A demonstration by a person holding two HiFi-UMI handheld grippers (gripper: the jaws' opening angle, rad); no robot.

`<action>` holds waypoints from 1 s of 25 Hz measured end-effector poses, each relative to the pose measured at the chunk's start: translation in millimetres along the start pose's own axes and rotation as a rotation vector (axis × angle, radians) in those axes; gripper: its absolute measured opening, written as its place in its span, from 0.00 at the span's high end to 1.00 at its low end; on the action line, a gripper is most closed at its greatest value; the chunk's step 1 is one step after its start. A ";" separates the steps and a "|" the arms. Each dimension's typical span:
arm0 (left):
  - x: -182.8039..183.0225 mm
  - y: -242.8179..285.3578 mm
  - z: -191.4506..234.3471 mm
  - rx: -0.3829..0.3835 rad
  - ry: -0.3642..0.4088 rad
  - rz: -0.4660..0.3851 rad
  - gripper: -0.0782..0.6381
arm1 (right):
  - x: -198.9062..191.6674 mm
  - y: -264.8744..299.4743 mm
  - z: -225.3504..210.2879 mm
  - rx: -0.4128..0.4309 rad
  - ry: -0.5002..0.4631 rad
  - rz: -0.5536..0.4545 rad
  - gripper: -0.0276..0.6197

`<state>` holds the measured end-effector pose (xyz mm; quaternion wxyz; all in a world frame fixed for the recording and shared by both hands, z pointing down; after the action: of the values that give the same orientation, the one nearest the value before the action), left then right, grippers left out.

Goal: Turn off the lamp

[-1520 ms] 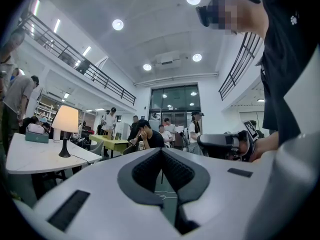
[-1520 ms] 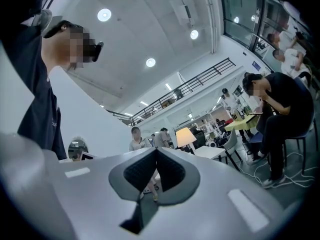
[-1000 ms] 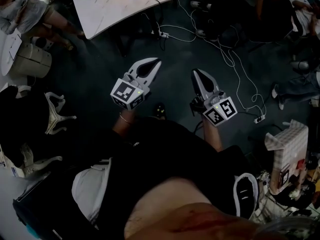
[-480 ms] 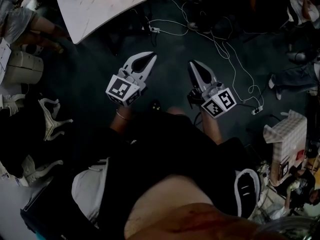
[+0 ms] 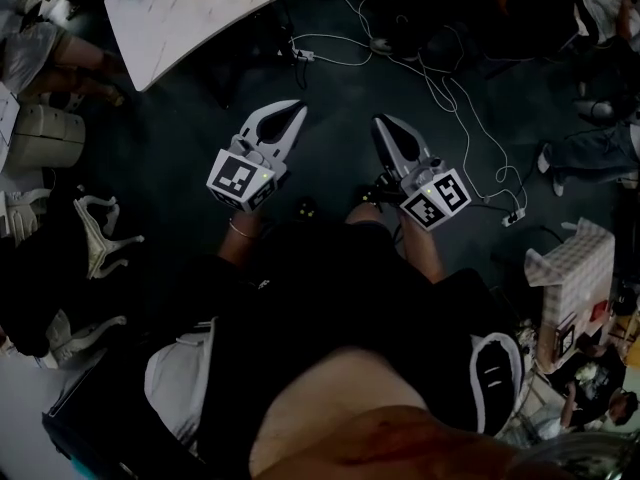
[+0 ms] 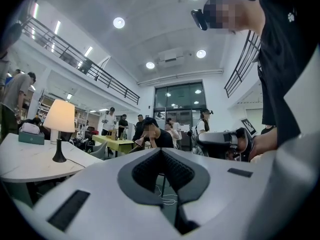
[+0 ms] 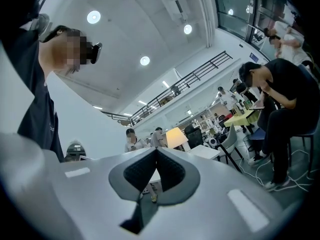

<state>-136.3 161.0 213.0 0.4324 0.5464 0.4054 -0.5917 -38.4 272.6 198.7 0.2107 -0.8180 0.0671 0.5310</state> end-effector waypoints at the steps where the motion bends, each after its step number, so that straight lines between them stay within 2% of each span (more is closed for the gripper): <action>1: -0.4 3.1 -3.5 0.009 -0.003 -0.004 0.88 | 2.8 -1.5 -3.8 0.011 0.004 0.008 0.96; 5: 5.9 18.9 -19.4 0.059 -0.017 -0.005 0.88 | 16.7 -9.1 -24.5 0.058 0.019 0.040 0.96; 8: 9.8 28.6 -23.2 0.124 -0.029 -0.001 0.88 | 27.7 -11.2 -40.7 0.098 0.031 0.056 0.96; 13: 11.6 44.7 -29.1 0.184 -0.003 -0.019 0.88 | 39.3 -9.9 -65.2 0.172 0.052 0.085 0.96; 17: 17.5 60.1 -35.3 0.247 -0.021 -0.031 0.88 | 47.9 -11.0 -81.8 0.231 0.064 0.094 0.96; 25: 9.4 83.7 -51.6 0.334 0.035 -0.013 0.88 | 56.3 -29.3 -117.7 0.295 0.106 0.117 0.96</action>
<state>-41.4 184.6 199.2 0.3244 0.6182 0.3124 -0.6442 94.4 256.5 197.0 0.2933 -0.7999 0.2027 0.4828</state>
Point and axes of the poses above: the fingertips, and each gripper's own axes: y forward along the fingers, z to its left, x out of its top, the point moved 2 cm from there along -y, backward along the fingers, and after that the axes turned 12 degrees about x, right-handed, at the moved point
